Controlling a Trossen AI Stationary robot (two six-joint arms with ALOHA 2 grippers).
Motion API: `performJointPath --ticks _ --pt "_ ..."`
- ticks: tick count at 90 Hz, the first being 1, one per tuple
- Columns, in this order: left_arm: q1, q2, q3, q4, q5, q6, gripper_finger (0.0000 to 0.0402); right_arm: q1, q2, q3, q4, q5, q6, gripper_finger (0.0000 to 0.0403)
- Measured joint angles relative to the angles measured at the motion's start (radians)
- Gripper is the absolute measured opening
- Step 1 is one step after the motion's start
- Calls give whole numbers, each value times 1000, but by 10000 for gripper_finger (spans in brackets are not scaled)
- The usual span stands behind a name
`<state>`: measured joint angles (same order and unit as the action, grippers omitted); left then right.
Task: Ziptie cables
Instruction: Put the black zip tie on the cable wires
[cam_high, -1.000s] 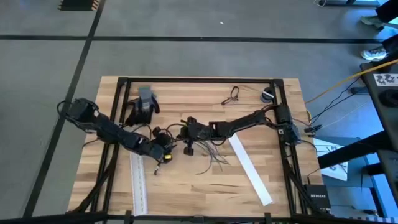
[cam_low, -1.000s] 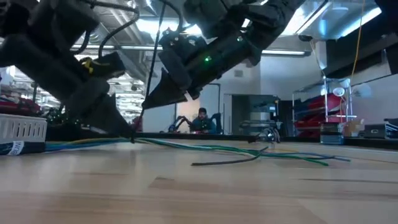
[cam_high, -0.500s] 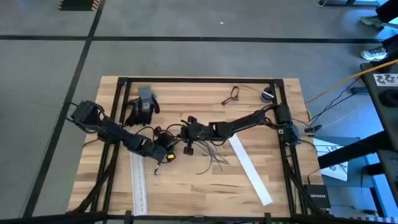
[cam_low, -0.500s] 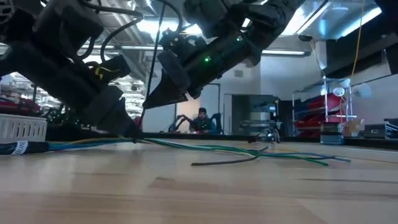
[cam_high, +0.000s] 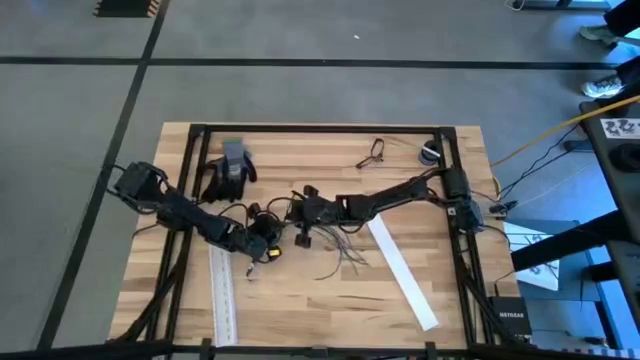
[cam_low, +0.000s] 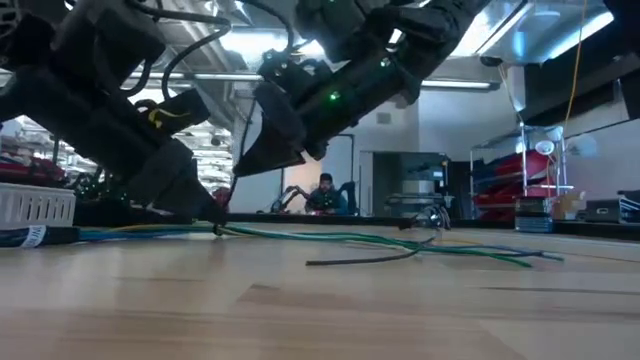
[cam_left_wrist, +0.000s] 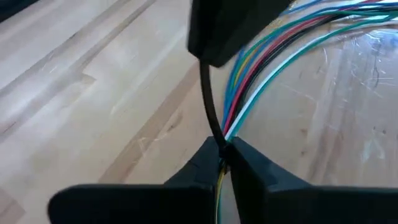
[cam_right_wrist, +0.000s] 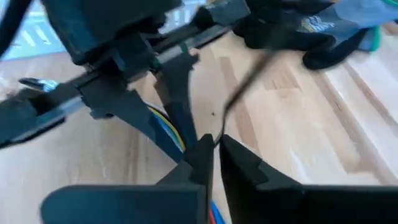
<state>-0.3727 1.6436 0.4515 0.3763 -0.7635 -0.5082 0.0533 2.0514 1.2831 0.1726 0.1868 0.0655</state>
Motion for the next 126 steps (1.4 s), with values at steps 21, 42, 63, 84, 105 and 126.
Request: performJointPath --ticks 21,42,63,84,105,126 --pt "-7 0 0 -6 0 -4 7 -24 -119 0 -290 42 -44 93" --pt "-7 0 0 -11 0 -2 7 -12 -131 -76 -311 11 -46 125" --pt "-7 -1 0 -19 0 -1 7 7 -101 -199 101 -79 -36 128" --pt "-7 -1 0 -20 1 -3 7 -17 40 -203 296 -124 144 128" --pt "-7 -1 0 -20 1 3 7 -16 131 -155 418 -161 218 128" --pt "-7 -1 0 -21 1 4 7 -21 148 -118 433 -130 225 128"
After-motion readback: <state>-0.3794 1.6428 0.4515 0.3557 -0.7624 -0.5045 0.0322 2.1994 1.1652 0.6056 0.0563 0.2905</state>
